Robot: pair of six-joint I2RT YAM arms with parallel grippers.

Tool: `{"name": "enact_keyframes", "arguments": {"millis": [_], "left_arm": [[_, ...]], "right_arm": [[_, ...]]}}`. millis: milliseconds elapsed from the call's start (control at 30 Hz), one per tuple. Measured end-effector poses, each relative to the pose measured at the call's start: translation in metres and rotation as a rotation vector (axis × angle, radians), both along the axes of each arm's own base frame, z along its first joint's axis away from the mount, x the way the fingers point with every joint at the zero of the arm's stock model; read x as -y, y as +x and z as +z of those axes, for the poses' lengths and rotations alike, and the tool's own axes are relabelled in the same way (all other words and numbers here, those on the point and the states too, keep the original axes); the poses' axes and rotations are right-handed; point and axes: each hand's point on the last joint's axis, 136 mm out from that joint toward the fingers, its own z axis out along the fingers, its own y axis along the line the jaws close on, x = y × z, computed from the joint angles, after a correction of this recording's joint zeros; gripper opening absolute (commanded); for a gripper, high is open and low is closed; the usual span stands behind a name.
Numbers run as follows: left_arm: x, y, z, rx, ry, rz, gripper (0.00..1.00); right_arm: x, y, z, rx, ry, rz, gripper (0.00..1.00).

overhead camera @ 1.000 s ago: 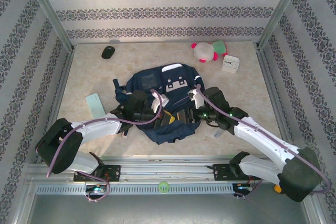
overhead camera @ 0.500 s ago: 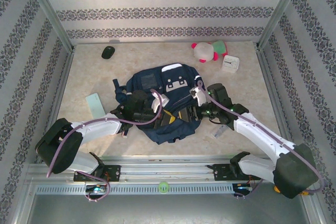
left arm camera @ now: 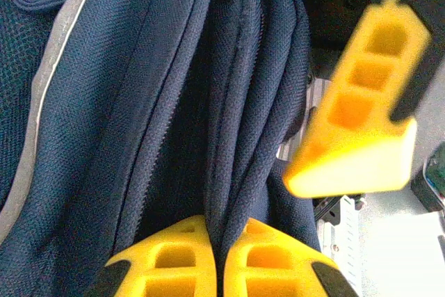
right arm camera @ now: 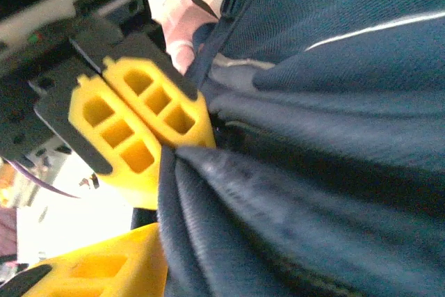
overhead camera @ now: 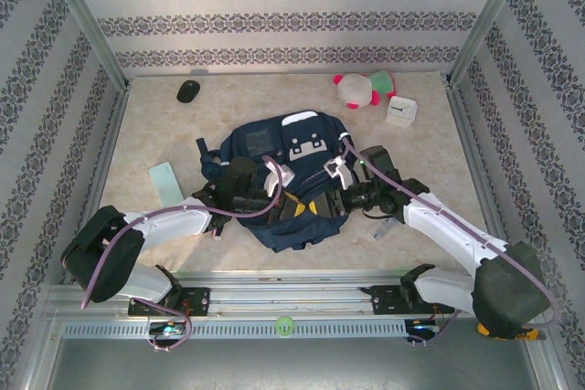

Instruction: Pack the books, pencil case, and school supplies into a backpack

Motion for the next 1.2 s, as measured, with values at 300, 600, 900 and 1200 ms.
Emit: {"name": "enact_keyframes", "arguments": {"millis": [300,600,900,1200], "left_arm": [[0.000,-0.001,0.001,0.006,-0.001,-0.008,0.00],[0.002,0.002,0.007,0.031,0.001,-0.018,0.00],[0.002,0.001,0.005,0.025,0.006,-0.018,0.00],[0.002,0.003,0.007,0.054,0.017,-0.014,0.00]], "right_arm": [[0.015,0.007,-0.004,0.146,-0.214,-0.033,0.13],[0.019,0.004,0.004,0.178,-0.220,-0.024,0.09],[0.015,-0.003,-0.005,0.140,-0.246,-0.007,0.24],[0.027,0.000,-0.004,0.198,-0.327,-0.028,0.02]]}}
